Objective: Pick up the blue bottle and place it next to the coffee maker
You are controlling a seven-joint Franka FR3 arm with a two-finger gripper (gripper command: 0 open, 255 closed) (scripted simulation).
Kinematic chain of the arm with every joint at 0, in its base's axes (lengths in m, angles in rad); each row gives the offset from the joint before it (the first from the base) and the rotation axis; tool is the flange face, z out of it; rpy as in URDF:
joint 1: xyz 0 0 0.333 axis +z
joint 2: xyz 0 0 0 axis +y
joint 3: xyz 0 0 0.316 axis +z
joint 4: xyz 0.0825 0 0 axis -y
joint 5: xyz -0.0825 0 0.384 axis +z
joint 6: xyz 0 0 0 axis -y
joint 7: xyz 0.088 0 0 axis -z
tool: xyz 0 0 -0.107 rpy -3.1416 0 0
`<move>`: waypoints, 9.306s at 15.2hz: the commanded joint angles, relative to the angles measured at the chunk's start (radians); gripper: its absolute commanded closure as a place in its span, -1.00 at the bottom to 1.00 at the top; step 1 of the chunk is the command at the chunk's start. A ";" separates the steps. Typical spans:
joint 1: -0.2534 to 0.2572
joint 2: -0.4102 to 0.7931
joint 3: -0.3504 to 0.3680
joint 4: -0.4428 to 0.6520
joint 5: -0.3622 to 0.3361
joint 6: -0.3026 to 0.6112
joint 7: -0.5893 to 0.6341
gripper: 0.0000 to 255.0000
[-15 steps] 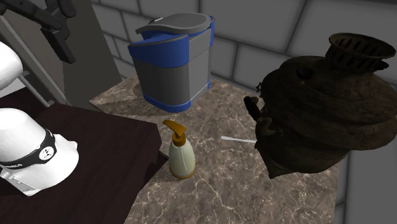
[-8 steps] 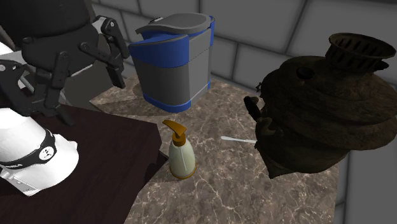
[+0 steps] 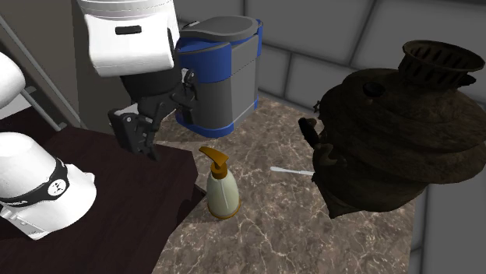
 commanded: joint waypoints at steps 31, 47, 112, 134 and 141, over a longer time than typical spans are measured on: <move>-0.002 0.513 0.194 -0.017 -0.099 0.530 0.285 1.00; 0.023 0.356 0.175 0.016 -0.019 0.346 0.220 1.00; 0.021 0.152 0.083 0.751 -0.014 -0.589 0.166 1.00; 0.051 0.129 0.148 0.983 0.026 -0.837 0.282 1.00; 0.096 0.016 0.232 0.932 0.112 -0.881 0.417 1.00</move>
